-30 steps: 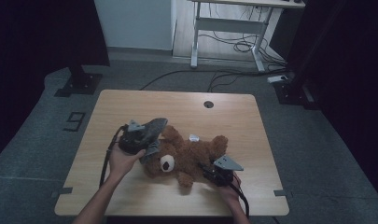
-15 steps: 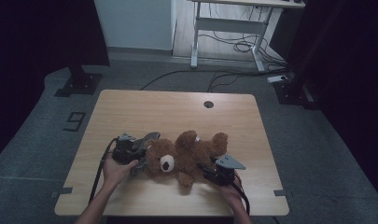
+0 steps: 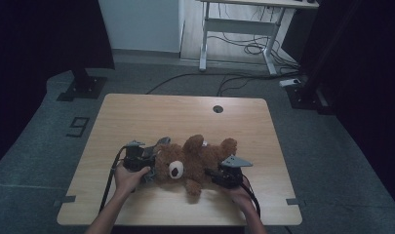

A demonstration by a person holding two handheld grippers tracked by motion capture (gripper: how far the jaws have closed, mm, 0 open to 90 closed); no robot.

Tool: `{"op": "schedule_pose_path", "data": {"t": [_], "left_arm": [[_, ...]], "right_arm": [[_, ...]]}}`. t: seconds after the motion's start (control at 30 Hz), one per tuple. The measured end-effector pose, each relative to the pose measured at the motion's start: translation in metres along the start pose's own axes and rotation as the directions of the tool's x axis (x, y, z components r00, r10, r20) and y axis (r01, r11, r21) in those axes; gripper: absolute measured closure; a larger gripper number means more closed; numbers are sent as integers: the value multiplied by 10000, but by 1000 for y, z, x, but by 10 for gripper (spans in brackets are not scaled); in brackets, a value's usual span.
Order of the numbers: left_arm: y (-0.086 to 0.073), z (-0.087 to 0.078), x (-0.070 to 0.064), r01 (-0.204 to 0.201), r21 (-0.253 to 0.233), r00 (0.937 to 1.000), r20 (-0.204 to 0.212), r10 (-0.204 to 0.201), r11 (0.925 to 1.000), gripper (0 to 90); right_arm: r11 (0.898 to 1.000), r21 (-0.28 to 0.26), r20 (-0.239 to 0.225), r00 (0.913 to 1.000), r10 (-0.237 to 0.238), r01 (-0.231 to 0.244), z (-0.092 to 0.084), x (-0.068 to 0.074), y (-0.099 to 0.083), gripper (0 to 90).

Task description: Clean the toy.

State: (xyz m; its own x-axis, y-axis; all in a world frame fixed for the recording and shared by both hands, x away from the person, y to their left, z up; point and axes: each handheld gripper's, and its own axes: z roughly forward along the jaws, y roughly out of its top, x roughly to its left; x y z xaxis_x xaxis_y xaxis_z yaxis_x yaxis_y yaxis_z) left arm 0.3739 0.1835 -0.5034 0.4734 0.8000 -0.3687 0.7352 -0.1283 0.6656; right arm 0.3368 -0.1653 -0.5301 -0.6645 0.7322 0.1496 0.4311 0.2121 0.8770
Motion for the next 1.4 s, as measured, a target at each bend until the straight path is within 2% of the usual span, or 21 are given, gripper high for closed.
{"op": "schedule_pose_path", "data": {"t": [0.03,0.13,0.2,0.27,0.3,0.37,0.47,0.53,0.7,0.83,0.93,1.0,1.07,1.13,1.17,1.2,1.23,1.27,1.3,1.37,1.4], "left_arm": [[2,-2,-1,97,-174,9999,104,-96,9998,786],[6,-5,-1,195,-437,9995,257,-184,9989,788],[20,-13,-3,132,-1025,9996,281,-104,9946,788],[24,-14,-4,64,-1154,9997,228,-38,9933,787],[34,-15,-5,-128,-1446,9999,85,142,9894,786],[41,-13,-1,-31,-1631,9999,125,52,9866,784],[41,-6,4,-91,-1385,9999,-157,70,9903,781],[32,5,13,-26,-889,9994,-342,-4,9960,781],[17,5,25,384,-867,9992,-56,-391,9955,771],[12,-7,28,366,-855,9993,83,-360,9957,754],[19,-33,25,286,-1468,9995,-60,-298,9888,748],[22,-39,23,249,-1632,9997,-20,-255,9863,749],[37,-59,6,-193,-2059,9998,43,206,9784,748],[42,-63,-1,-364,-2171,9991,140,404,9755,747],[52,-66,-19,-659,-2285,9964,377,764,9713,745],[52,-66,-19,-659,-2285,9964,377,764,9713,744],[61,-59,-37,-1239,-2045,9910,245,1316,9710,742],[61,-59,-37,-1239,-2045,9910,245,1316,9710,740],[69,-42,-53,-1701,-1540,9851,-26,1717,9733,738],[73,-26,-57,-1618,-1099,9867,-11,1627,9807,729],[73,-26,-57,-1618,-1099,9867,-11,1627,9807,727]], "right_arm": [[9993,-330,249,9995,-174,182,1,5,-1,631],[9975,-533,397,9982,-445,466,1,9,2,648],[9914,-919,799,9931,-860,933,4,11,6,648],[9812,-1425,1125,9870,-1147,1303,8,6,11,645],[9711,-1816,1311,9825,-1320,1547,11,1,13,636],[9641,-2084,1662,9774,-1310,1646,16,-7,17,619],[9754,-1499,1776,9749,-1341,1615,26,-13,20,604],[9800,-998,1831,9712,-1522,1724,30,-12,18,601],[9850,-660,1435,9784,-1489,1595,26,-9,13,587],[9801,-673,1125,9775,-1785,1867,20,-2,-1,575],[9727,-672,1073,9709,-2142,2221,17,2,-7,575],[9704,-643,1084,9683,-2251,2328,16,4,-8,575],[9690,-630,1087,9668,-2314,2390,16,5,-10,575],[9690,-608,1071,9668,-2320,2393,16,5,-10,575],[9697,-628,1063,9677,-2286,2360,16,4,-10,571],[9697,-628,1063,9677,-2286,2360,16,4,-10,571],[9694,-648,1064,9676,-2292,2367,16,4,-10,571],[9699,-667,1066,9682,-2265,2343,16,4,-10,570],[9700,-665,1053,9684,-2262,2338,15,4,-11,569],[9692,-714,1027,9682,-2280,2358,15,4,-11,565],[9692,-714,1027,9682,-2280,2358,15,4,-11,565]]}}
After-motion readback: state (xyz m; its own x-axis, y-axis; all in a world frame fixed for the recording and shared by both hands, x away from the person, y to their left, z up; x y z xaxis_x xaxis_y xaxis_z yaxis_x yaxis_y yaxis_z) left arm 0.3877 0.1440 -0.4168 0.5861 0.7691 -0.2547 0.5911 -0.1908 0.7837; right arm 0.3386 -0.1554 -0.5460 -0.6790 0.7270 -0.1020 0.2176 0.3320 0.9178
